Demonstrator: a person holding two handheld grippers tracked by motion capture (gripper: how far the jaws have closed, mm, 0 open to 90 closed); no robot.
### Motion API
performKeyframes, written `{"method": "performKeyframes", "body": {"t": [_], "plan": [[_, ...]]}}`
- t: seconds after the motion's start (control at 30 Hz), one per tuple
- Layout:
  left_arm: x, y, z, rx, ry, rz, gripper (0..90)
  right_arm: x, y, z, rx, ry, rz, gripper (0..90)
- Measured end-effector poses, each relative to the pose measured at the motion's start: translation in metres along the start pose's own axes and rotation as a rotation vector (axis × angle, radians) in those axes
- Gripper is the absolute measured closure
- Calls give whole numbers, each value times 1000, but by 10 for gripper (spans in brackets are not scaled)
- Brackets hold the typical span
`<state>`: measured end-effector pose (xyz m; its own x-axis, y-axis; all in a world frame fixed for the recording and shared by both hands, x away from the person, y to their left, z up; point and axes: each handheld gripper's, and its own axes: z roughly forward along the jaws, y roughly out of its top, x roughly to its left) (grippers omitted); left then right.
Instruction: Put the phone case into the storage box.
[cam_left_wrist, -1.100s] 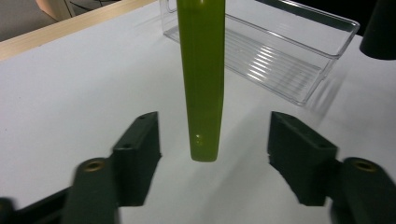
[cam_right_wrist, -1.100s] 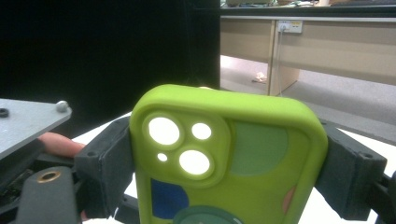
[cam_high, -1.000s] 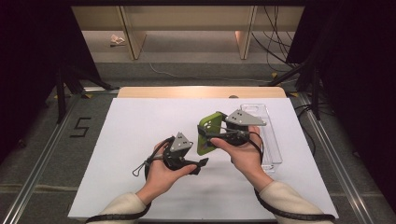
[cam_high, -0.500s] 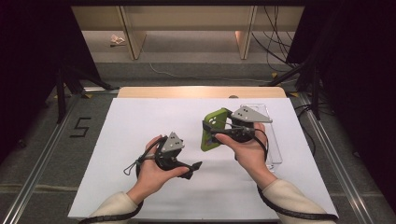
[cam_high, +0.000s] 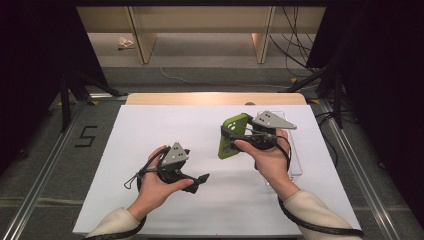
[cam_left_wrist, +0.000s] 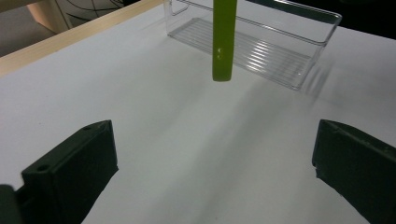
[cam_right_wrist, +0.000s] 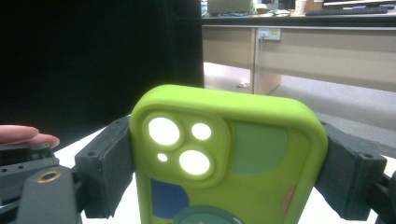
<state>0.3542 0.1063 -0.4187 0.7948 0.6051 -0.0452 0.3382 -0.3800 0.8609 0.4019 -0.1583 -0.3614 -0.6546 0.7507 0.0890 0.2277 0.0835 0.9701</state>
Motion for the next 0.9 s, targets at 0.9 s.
{"method": "performKeyframes", "body": {"t": [0.9], "plan": [[14,-13,-21,-21,46,-16,0,-21,11,-12,-32,-65,14,171]]}}
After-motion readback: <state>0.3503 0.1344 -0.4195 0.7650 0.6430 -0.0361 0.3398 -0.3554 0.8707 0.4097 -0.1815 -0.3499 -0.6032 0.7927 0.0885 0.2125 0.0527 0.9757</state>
